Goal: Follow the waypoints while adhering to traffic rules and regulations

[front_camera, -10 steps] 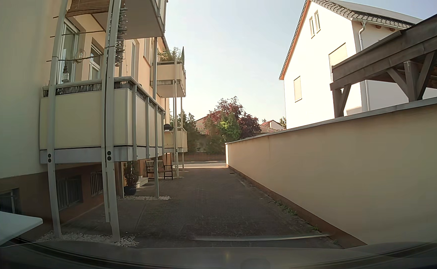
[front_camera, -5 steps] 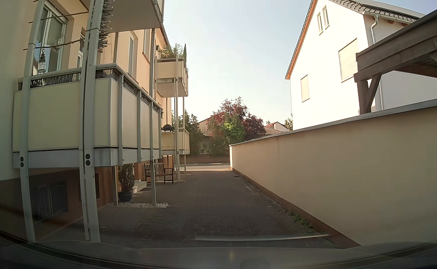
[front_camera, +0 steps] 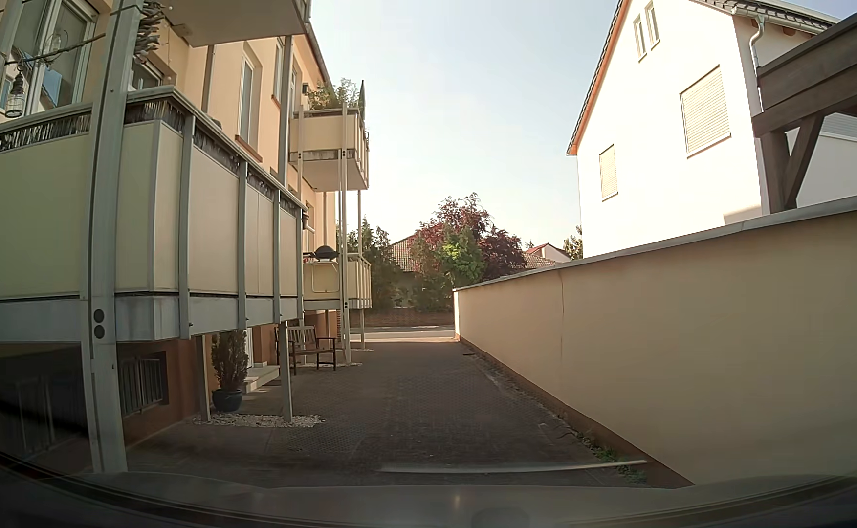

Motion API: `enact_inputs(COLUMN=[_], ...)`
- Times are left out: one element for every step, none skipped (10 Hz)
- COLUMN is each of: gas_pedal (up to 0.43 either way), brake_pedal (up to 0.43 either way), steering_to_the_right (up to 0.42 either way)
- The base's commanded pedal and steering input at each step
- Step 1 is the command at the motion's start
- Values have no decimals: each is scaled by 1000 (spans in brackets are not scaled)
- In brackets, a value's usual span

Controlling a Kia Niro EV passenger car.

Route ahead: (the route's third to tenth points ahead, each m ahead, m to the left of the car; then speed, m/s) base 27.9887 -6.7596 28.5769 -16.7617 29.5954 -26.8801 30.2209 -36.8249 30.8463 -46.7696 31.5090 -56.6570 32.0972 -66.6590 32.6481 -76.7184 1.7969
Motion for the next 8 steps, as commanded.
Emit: enact_inputs(gas_pedal=[0,0,0,0,0,0,0,0], brake_pedal=[30,30,30,30,30,30,30,30], steering_to_the_right=[-3,-3,-3,-5,-10,-19,-31,-48])
